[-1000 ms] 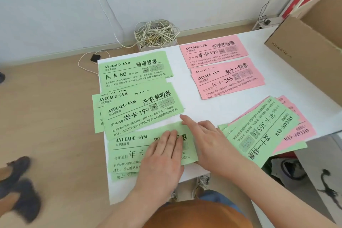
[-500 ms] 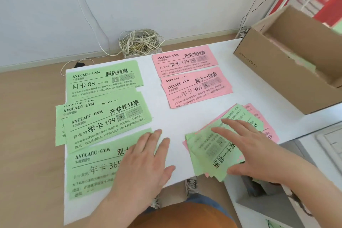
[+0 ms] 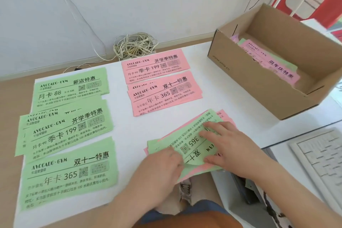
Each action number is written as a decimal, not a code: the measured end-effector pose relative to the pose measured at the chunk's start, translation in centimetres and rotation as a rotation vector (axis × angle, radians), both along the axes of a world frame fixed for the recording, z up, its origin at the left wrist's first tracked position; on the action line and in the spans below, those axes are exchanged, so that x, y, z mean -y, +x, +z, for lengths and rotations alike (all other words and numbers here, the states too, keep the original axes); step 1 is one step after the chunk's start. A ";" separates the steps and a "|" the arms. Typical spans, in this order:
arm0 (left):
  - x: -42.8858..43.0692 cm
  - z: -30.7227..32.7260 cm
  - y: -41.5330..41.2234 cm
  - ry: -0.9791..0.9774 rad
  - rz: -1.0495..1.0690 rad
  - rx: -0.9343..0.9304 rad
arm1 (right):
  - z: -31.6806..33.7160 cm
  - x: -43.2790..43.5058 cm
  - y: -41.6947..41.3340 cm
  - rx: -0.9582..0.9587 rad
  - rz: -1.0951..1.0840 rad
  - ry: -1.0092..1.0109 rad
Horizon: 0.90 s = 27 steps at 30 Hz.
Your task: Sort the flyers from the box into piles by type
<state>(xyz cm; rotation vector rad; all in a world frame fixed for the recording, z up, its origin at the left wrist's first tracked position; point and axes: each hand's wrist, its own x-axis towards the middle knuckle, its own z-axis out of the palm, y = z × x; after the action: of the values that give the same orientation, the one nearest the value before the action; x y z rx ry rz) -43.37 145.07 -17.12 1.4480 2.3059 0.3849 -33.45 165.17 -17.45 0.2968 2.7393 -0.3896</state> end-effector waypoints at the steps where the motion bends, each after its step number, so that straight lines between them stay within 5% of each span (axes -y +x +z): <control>1: 0.1 0.3 -0.6 0.033 0.101 0.061 | 0.1 -0.3 0.0 0.004 -0.002 -0.021; 9: -0.4 0.6 -1.7 0.092 0.707 0.472 | 1.0 -1.0 1.5 -0.369 -0.541 -0.117; 13: 0.2 1.7 -1.7 0.255 0.843 0.545 | 1.7 0.6 2.0 -0.388 -0.773 -0.403; 16: 0.0 3.1 -0.5 0.406 0.847 0.538 | 3.1 2.3 1.6 -0.389 -0.926 -0.879; 19: -0.2 2.5 0.7 0.504 0.433 0.196 | 4.0 3.3 1.1 -0.314 -1.001 -1.223; 22: -1.2 0.1 2.1 0.497 -0.048 -0.086 | 3.7 3.5 1.0 -0.348 -0.950 -0.962; 24: -2.2 -0.6 2.6 0.437 -0.122 -0.116 | 3.6 2.8 1.2 -0.411 -0.864 -0.654; 27: -2.7 -1.2 2.1 0.211 -0.017 -0.142 | 4.0 0.7 1.8 -0.487 -0.838 -0.466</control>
<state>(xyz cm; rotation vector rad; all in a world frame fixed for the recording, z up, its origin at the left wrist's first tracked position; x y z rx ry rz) -41.23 147.81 -18.36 1.6415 2.4230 0.5521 -31.63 164.47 -13.50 1.3641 2.6951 -1.4440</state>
